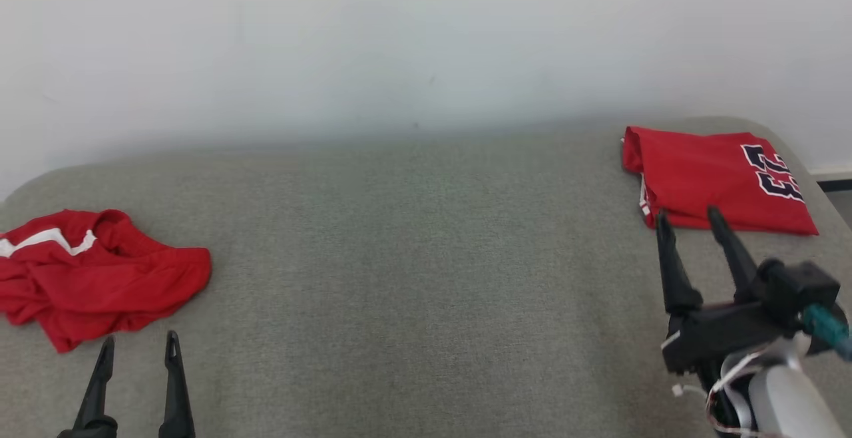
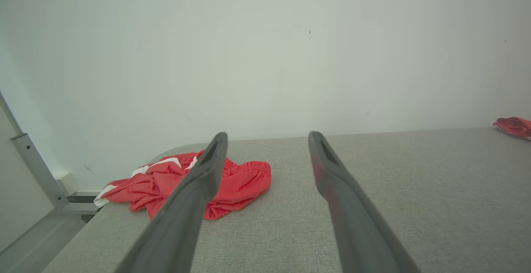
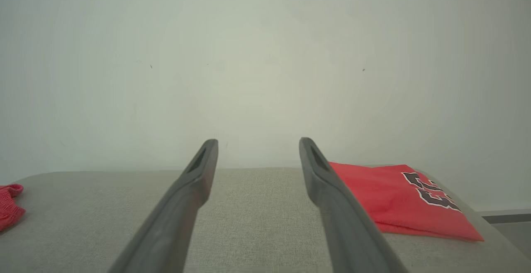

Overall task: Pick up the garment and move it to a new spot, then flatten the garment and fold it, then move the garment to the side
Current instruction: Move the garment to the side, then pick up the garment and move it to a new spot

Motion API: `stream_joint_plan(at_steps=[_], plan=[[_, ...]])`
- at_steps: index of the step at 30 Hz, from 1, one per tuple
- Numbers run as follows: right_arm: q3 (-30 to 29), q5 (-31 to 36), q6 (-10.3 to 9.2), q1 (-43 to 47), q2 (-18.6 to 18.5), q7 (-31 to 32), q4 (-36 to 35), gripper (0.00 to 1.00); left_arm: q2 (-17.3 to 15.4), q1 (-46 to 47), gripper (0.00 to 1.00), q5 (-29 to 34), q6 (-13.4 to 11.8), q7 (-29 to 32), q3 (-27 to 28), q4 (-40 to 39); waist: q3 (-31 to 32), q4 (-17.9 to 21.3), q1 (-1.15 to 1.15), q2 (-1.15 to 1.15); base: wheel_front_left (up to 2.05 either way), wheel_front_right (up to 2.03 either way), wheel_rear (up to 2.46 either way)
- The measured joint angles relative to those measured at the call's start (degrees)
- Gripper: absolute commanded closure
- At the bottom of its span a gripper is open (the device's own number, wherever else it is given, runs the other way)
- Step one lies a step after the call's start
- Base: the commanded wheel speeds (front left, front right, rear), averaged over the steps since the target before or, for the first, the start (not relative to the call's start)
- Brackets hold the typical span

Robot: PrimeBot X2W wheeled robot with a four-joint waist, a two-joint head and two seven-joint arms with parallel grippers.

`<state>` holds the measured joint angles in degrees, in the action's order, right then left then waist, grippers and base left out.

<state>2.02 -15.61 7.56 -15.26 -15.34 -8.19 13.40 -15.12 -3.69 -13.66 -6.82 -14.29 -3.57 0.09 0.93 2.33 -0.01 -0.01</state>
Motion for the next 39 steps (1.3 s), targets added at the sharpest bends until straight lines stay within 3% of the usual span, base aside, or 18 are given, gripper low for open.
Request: stream_joint_plan(at_steps=[12,23,39], plan=[[-4.92,2.77,0.00,11.57,7.93,1.58,-5.61,0.00,-2.15,-1.68,0.00,0.12,-1.25,3.23,0.49,1.67,2.64,-1.92,0.01,0.01,0.00,0.00,0.00],[-4.97,4.59,0.00,15.74,10.47,4.21,-7.17,0.00,-3.47,-2.03,0.00,-0.26,-0.14,7.09,-0.97,0.86,4.14,-3.48,0.01,0.01,0.00,0.00,0.00],[-4.25,4.71,0.00,17.51,11.79,5.72,-6.83,0.00,-3.85,-1.94,0.00,-1.05,0.26,7.86,-1.81,0.32,4.18,-4.34,0.01,0.02,0.00,0.00,0.00]])
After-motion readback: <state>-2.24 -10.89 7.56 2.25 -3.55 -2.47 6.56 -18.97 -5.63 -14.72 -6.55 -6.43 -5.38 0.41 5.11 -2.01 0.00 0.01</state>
